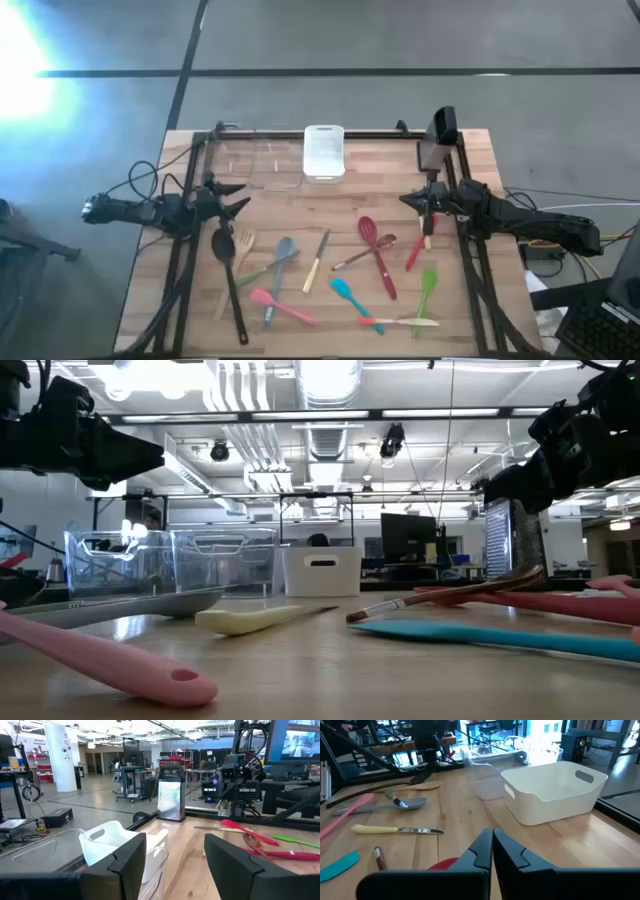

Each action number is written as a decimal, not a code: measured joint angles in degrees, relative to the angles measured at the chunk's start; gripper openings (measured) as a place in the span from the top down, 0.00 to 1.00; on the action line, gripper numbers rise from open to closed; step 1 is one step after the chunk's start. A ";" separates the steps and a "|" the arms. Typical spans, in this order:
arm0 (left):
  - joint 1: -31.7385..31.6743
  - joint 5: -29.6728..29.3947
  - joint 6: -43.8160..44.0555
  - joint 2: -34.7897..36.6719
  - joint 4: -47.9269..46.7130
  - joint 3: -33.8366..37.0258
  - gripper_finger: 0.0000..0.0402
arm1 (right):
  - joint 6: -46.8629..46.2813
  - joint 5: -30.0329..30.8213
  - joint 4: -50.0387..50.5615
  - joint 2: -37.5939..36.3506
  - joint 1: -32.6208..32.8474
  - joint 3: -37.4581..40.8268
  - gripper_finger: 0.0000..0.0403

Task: Pick & Place Kitchen Items

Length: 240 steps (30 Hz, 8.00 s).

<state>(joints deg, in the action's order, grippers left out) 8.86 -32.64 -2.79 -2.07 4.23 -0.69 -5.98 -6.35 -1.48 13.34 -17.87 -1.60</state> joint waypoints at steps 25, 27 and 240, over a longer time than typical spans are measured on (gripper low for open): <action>0.00 0.02 0.00 -0.02 0.00 0.02 0.49 | 0.00 -0.01 0.00 -0.01 -0.01 0.01 0.98; 0.00 0.02 0.00 -0.02 0.00 0.00 0.49 | 0.00 0.00 0.00 0.00 -0.02 0.00 0.98; 0.00 0.00 0.00 -0.01 0.00 0.01 0.49 | -28.48 22.57 31.16 77.42 20.59 -73.68 0.94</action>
<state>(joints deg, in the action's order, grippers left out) 8.86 -32.64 -2.79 -2.08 4.23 -0.68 -34.46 16.22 29.68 90.76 2.72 -75.29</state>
